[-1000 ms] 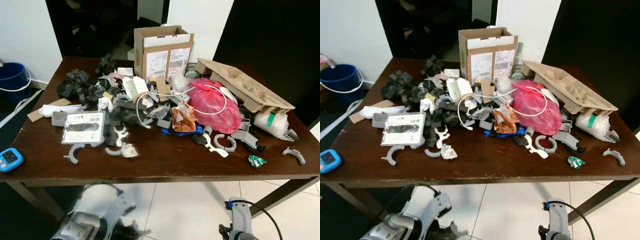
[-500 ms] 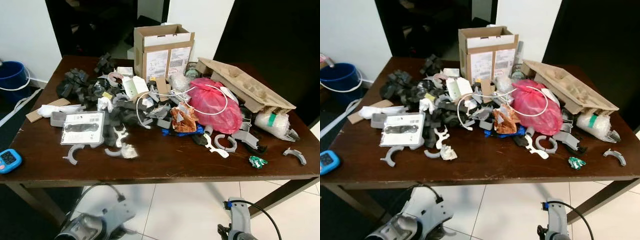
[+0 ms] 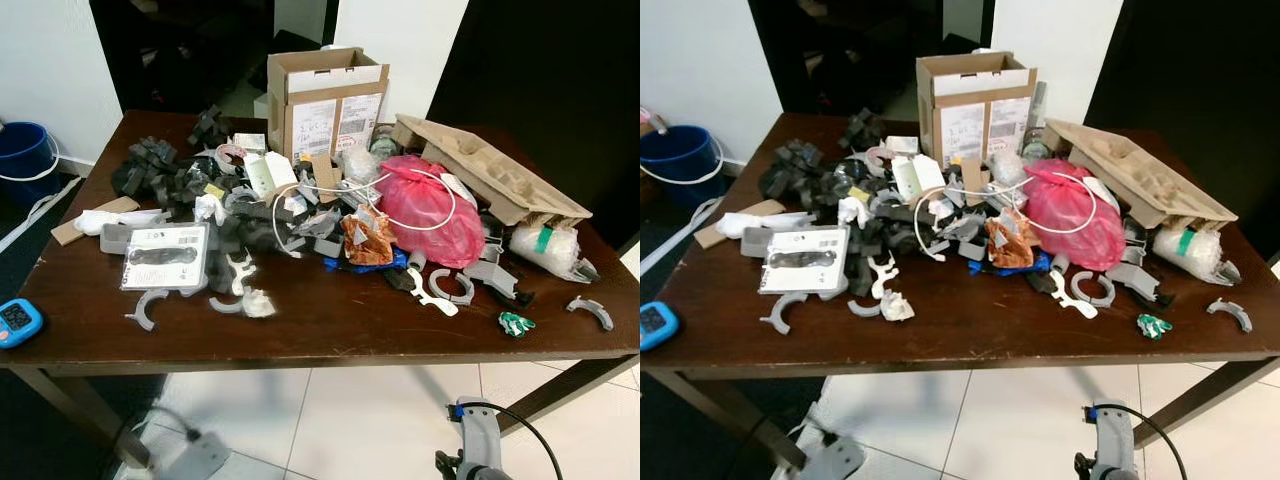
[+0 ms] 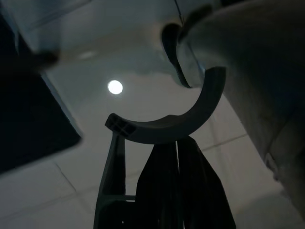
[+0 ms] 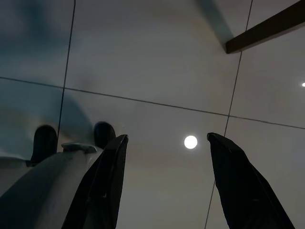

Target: Picking trash to rubbish bin

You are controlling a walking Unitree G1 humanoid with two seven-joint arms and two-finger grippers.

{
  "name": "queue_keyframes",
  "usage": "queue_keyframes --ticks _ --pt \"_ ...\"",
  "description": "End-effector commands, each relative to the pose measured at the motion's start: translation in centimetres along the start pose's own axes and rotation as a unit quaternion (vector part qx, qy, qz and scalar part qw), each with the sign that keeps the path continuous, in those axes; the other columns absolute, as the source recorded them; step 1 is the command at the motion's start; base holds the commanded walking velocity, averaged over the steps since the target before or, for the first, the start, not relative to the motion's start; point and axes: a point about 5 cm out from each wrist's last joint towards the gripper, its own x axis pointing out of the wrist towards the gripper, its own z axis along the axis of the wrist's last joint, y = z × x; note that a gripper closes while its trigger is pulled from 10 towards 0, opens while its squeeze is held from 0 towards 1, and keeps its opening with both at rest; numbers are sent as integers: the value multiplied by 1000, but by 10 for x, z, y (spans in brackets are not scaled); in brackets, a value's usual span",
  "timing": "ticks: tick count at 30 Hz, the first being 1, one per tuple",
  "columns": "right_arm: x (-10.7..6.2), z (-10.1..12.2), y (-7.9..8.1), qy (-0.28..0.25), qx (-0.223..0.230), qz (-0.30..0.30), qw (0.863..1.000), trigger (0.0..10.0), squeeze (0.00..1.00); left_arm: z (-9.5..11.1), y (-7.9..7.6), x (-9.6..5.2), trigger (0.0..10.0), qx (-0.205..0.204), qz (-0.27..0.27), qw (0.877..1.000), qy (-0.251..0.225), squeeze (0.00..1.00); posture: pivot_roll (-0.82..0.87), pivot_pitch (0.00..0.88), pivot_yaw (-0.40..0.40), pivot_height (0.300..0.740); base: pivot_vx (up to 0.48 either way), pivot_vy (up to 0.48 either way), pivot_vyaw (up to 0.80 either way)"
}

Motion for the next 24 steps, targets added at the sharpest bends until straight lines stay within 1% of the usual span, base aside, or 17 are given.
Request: queue_keyframes --ticks 1,3,4,5,6,9,11,16,20,22,24 --pt "-1 -7 -1 14 6 -5 1000 10000 0 -3 -13 5 10000 -45 -3 999 -5 0 73 87 -64 740 0 0 -800" --pt "-1 -9 -1 20 4 -5 1000 10000 0 -14 -14 5 10000 -82 15 997 2 0 74 86 -64 740 0 0 -800" --pt "-1 -9 -1 20 4 -5 1000 10000 0 -14 -14 5 10000 -82 15 997 2 0 74 86 -64 740 0 0 -800" --pt "-1 -10 -1 23 2 -6 1000 10000 0 -24 -16 5 10000 -104 28 994 13 0 74 86 -64 740 0 0 -800" --pt "-1 -11 -1 25 2 -7 1000 10000 0 -30 -18 5 10000 -114 33 993 19 0 74 86 -64 740 0 0 -800" --pt "-2 -13 -1 29 2 -8 1000 10000 0 -42 -22 4 10000 -122 40 991 33 0 70 84 -62 740 0 0 -796" --pt "-2 -14 -1 31 3 -10 999 10000 0 -45 -23 4 10000 -125 42 991 37 0 69 85 -60 740 0 0 -788" --pt "-3 -17 -3 40 -1 -13 999 10000 0 -47 -23 4 10000 -136 47 989 35 0 73 87 -61 740 0 0 -790" --pt "-3 -21 -4 48 -7 -16 999 10000 0 -41 -23 5 10000 -138 54 989 23 0 72 83 -59 740 0 0 -788" --pt "-3 -22 -4 51 -12 -18 998 10000 0 -39 -22 5 10000 -138 58 988 20 0 72 83 -59 740 0 0 -788" --pt "-4 -23 -6 56 -29 -27 998 10000 0 -37 -22 6 10000 -134 61 989 17 0 72 83 -58 740 0 0 -788"
